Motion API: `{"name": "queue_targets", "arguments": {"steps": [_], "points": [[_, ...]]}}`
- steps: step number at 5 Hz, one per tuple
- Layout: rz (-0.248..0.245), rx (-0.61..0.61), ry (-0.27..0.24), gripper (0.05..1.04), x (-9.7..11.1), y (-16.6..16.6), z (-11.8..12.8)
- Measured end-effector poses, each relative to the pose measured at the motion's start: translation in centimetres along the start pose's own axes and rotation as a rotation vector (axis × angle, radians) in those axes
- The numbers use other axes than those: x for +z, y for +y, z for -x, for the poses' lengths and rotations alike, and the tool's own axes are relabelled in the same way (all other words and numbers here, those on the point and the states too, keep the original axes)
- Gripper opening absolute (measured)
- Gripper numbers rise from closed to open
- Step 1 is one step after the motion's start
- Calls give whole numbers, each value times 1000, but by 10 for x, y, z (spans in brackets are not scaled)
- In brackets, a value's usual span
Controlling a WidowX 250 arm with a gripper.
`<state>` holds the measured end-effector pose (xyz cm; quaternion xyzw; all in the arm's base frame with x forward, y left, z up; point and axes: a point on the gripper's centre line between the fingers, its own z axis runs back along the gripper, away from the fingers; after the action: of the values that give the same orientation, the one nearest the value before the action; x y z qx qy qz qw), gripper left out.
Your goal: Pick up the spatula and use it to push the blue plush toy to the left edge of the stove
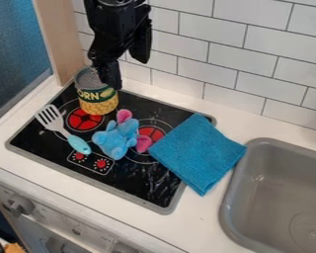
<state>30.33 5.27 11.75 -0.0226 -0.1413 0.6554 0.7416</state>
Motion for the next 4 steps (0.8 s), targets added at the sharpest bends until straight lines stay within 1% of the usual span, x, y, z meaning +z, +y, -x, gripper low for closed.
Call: {"name": "queue_targets", "arguments": {"steps": [1, 2, 3, 4], "points": [[-33, -6, 17, 999, -9, 5, 3], [-60, 51, 44, 999, -13, 27, -22], [-45, 63, 16, 999, -9, 41, -36], [-68, 74, 49, 999, -18, 63, -47]]}}
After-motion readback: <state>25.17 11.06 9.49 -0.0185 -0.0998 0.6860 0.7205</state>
